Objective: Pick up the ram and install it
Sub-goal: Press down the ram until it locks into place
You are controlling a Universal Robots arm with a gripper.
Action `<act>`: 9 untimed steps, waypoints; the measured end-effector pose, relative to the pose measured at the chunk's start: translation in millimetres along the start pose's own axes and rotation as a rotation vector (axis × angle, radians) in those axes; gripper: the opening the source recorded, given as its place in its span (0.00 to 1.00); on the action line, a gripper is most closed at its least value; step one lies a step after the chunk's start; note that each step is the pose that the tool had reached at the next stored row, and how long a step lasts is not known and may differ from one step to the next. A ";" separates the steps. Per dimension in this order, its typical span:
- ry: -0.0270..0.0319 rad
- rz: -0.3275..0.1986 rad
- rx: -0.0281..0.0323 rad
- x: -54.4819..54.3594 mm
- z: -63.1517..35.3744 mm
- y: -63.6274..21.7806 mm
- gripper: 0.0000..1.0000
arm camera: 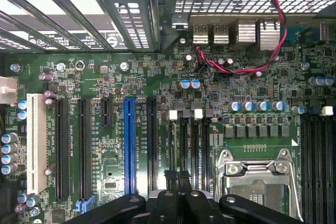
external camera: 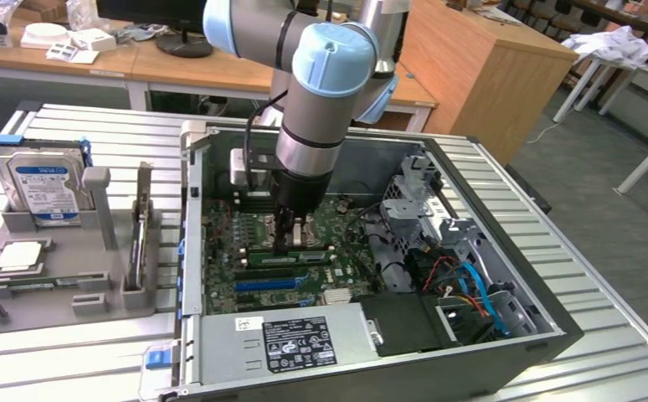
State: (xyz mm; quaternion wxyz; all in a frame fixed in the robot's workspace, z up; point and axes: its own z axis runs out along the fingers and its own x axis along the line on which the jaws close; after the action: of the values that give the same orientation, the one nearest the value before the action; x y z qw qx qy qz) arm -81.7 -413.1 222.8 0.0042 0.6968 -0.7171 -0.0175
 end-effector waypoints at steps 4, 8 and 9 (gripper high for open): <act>-0.0001 0.000 0.0000 0.0 0.1 0.0 0.11; -0.0002 0.000 0.0000 0.0 0.5 0.0 0.11; -0.0001 0.000 0.0001 0.0 0.5 0.0 0.11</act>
State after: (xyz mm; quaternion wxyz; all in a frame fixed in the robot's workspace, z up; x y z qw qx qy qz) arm -81.7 -413.1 222.4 0.0041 0.6968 -0.7171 -0.0175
